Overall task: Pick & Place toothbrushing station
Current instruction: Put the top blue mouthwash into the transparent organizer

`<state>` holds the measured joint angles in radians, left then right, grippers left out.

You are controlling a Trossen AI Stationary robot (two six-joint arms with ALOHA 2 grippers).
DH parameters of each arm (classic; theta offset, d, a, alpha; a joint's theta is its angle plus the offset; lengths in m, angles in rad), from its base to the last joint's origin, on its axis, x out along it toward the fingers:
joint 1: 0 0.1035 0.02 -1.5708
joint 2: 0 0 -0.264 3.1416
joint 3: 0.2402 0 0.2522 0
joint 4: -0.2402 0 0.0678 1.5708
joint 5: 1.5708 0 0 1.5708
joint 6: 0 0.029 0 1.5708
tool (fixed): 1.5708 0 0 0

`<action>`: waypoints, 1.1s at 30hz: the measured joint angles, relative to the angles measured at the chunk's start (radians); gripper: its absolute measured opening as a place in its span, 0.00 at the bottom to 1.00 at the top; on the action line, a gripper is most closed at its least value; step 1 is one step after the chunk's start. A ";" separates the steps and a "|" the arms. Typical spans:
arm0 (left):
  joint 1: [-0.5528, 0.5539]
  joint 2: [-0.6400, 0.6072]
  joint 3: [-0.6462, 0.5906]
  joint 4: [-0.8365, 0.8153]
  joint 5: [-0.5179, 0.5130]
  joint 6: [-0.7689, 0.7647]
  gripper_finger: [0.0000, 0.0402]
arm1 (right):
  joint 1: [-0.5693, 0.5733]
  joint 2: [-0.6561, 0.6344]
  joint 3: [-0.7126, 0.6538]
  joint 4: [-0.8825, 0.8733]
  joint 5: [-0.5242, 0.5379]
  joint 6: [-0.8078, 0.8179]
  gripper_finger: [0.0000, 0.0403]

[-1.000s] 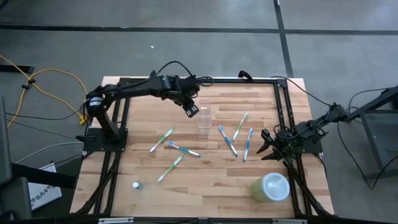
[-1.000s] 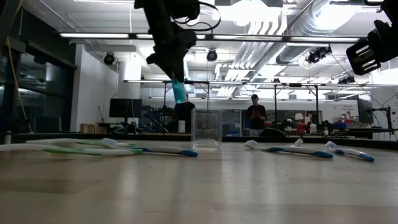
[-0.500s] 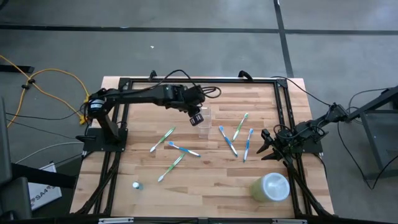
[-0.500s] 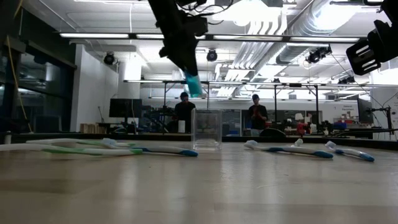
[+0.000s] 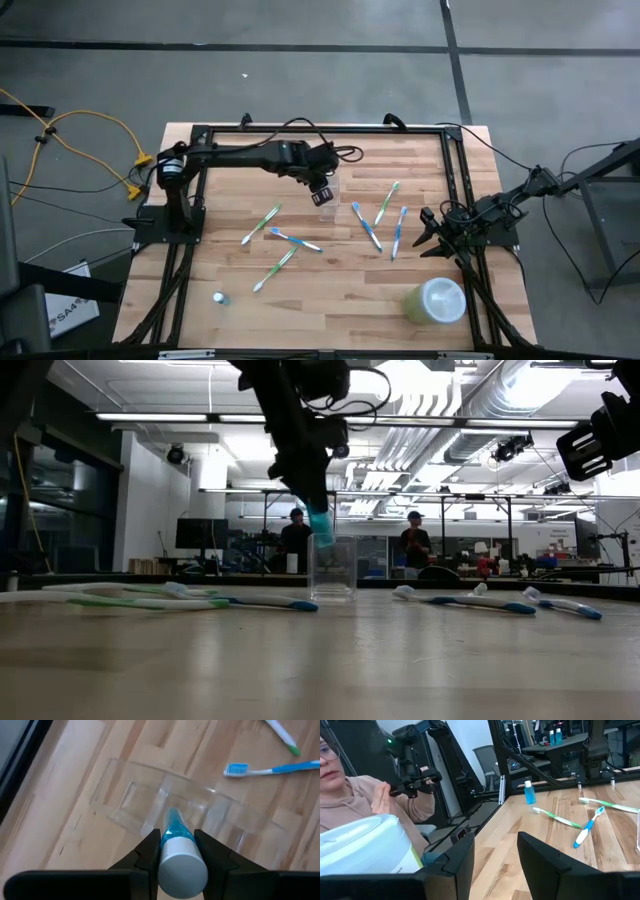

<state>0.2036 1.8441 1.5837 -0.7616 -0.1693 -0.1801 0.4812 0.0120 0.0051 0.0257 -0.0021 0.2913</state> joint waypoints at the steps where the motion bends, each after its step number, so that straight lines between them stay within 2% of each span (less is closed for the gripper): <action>1: 0.003 0.005 0.000 0.003 0.006 0.000 0.22 | 0.000 0.000 0.000 0.000 0.000 0.000 0.35; 13: 0.037 0.082 0.000 0.020 0.039 -0.014 0.22 | 0.000 0.000 0.000 0.001 0.000 0.000 0.35; 24: 0.037 0.091 0.000 0.018 0.043 -0.022 0.22 | 0.000 0.000 0.000 0.000 0.000 0.000 0.35; 33: 0.037 0.091 0.000 0.034 0.042 -0.006 0.31 | 0.000 0.000 0.000 0.001 0.000 0.000 0.35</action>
<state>0.2405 1.9354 1.5836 -0.7280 -0.1272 -0.1861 0.4812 0.0124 0.0052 0.0265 -0.0025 0.2913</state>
